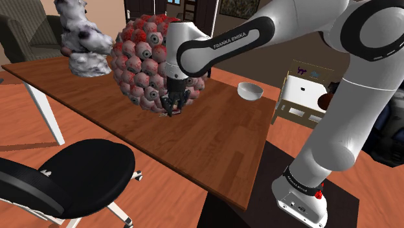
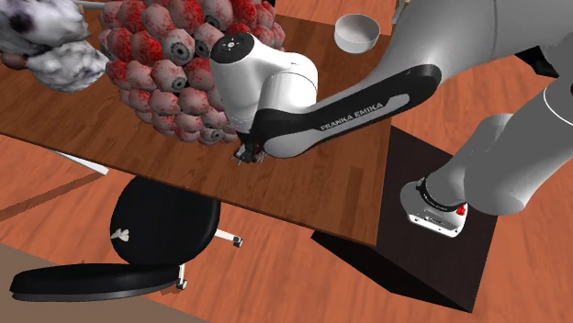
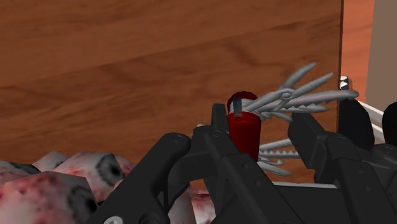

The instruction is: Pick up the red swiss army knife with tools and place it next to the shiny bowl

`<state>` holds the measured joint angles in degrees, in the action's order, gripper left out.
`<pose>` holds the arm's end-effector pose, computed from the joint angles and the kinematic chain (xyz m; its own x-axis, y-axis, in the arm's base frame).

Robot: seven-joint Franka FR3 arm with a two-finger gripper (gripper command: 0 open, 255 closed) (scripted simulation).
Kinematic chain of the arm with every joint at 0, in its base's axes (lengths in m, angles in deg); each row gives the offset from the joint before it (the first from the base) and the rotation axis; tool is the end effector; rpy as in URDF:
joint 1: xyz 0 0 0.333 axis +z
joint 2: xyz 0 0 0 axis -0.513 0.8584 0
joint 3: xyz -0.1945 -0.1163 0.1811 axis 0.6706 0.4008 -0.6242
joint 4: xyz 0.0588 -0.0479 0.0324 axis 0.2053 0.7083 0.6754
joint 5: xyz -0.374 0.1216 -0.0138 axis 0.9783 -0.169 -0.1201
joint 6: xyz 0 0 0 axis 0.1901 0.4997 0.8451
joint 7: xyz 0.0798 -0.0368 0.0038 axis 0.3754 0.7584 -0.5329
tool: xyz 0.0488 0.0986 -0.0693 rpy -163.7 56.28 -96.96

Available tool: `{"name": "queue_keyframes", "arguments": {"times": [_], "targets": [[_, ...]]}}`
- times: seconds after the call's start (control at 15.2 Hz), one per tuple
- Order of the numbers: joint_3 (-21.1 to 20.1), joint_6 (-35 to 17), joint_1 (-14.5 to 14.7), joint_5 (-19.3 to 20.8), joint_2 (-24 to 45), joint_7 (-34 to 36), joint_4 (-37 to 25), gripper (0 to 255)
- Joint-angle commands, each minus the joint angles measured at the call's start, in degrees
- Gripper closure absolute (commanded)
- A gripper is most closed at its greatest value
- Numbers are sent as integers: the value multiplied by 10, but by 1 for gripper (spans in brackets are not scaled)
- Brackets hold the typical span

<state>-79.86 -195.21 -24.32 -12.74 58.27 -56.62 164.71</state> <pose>0.5129 0.2514 0.3433 0.9992 0.0387 0.0018 0.0387 -0.9992 -0.0019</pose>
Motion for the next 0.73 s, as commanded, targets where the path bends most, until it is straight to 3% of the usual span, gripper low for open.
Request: {"name": "queue_keyframes", "arguments": {"times": [0.0, 0.66], "targets": [[12, 0, -16, -4, -6, -27, 6, 255], [69, 5, -92, -8, 5, -162, -11, 255]]}}
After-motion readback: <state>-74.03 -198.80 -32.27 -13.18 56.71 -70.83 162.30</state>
